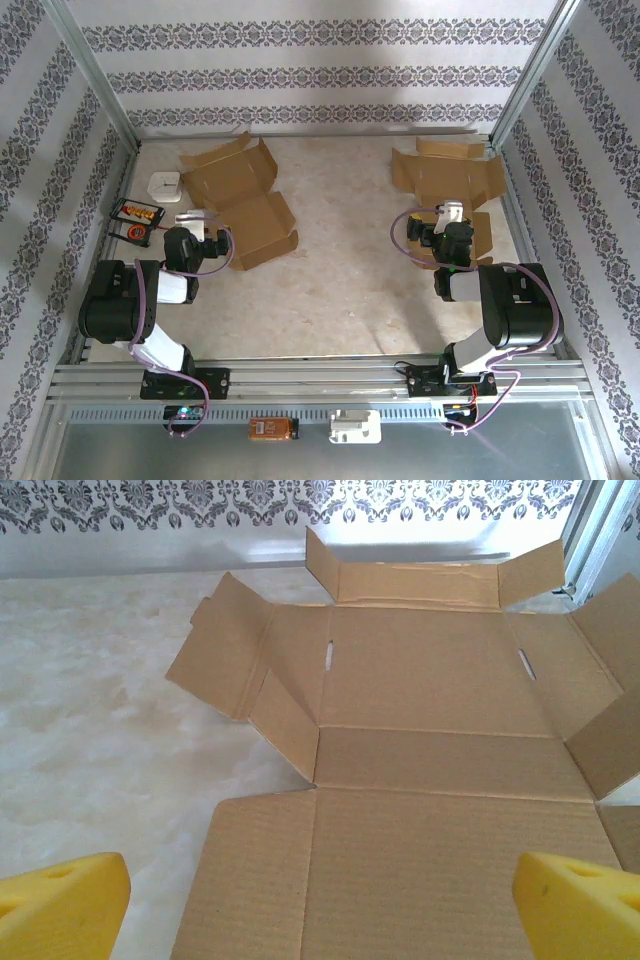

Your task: Fold the paper box

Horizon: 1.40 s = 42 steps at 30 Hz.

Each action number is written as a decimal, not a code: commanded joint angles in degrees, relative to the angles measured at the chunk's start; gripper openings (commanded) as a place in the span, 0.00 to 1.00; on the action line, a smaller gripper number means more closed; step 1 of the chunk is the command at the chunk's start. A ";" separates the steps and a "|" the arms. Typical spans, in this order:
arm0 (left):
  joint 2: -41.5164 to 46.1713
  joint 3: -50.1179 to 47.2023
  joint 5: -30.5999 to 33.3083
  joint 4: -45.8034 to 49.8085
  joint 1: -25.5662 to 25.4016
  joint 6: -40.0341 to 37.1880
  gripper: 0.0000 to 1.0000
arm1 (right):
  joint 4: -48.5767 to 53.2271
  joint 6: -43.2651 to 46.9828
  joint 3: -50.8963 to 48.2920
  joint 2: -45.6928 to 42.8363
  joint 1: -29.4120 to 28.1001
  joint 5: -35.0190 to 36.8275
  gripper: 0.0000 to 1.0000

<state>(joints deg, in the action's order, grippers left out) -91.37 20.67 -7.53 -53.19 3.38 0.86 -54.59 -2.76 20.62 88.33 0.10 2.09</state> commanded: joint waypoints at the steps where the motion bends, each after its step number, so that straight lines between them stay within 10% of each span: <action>1: 0.06 0.96 -1.00 -2.22 -0.31 0.21 0.99 | -0.67 0.71 0.65 -0.44 -0.80 -0.60 0.98; 18: 5.61 -1.89 2.03 -2.90 -0.39 1.08 0.99 | 10.98 1.91 1.57 -11.45 -2.93 1.27 0.98; 21: 17.03 -0.10 4.27 11.62 -0.80 3.20 0.99 | 30.89 -7.15 7.14 -20.83 -3.65 1.76 0.98; 25: 30.29 8.21 6.53 38.35 -1.41 24.74 1.00 | 49.63 -19.18 16.34 -24.76 -5.13 -10.59 0.97; 31: 32.60 22.10 -1.96 68.43 -10.92 45.69 0.98 | 69.60 -22.47 38.21 -9.20 -17.44 -24.49 0.94; 37: 29.93 30.68 -0.14 85.16 -26.29 50.51 0.97 | 77.86 -17.70 60.26 12.83 -25.96 -19.89 0.92; 42: 32.47 30.42 -0.38 91.33 -28.17 51.86 0.97 | 78.53 -17.54 76.85 29.13 -28.62 -19.82 0.90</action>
<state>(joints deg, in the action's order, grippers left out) -60.97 49.74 -8.49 27.86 -24.38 49.45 19.79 -21.10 90.74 112.25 -27.70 -17.45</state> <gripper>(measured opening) 0.969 0.901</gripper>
